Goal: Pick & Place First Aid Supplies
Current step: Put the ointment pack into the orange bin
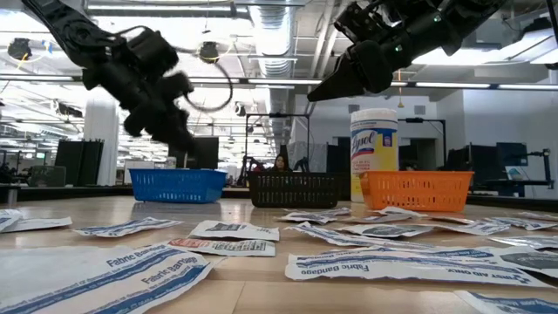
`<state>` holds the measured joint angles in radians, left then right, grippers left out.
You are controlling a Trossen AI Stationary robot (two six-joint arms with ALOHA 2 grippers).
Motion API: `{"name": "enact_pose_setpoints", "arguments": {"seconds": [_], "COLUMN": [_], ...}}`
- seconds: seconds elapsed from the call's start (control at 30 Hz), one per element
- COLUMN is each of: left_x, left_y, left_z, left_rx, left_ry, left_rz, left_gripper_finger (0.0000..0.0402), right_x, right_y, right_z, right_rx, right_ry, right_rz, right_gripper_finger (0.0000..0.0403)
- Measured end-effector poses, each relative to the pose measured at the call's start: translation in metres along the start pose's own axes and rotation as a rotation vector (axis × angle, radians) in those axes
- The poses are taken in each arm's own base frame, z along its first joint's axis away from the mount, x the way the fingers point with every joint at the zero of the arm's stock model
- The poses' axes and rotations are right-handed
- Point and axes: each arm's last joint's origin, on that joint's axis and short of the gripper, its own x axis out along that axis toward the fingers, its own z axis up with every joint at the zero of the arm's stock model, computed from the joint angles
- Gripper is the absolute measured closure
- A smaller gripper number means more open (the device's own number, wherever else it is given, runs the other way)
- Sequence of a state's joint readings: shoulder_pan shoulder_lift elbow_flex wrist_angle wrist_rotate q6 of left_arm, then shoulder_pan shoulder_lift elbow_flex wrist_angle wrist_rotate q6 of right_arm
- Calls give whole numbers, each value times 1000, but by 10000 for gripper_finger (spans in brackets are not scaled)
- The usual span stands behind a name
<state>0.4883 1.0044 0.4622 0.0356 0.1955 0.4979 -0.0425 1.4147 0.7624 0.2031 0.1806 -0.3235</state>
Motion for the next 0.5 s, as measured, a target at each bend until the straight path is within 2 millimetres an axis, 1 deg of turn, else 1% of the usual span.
{"name": "enact_pose_setpoints", "arguments": {"seconds": [0.13, 0.23, 0.3, 0.4, 0.5], "left_x": [-10, -15, -16, -15, -15], "left_y": [-14, -32, -47, -76, -101], "left_z": [19, 31, 36, 40, 41], "left_rx": [-52, -155, -207, -191, -205], "left_ry": [-126, -177, -184, -149, -93], "left_rz": [-39, -131, -214, -349, -396], "left_gripper_finger": [325, 325, 325, 325, 324], "right_x": [0, 0, 0, 0, 0], "right_y": [0, 0, 0, 0, 0], "right_z": [0, 0, 1, 1, 1], "right_rx": [3, 3, 6, 41, 44], "right_ry": [-2, -4, -8, -8, -9], "right_rz": [-1, -1, -3, 0, 0], "right_gripper_finger": [266, 264, 264, 266, 268]}}
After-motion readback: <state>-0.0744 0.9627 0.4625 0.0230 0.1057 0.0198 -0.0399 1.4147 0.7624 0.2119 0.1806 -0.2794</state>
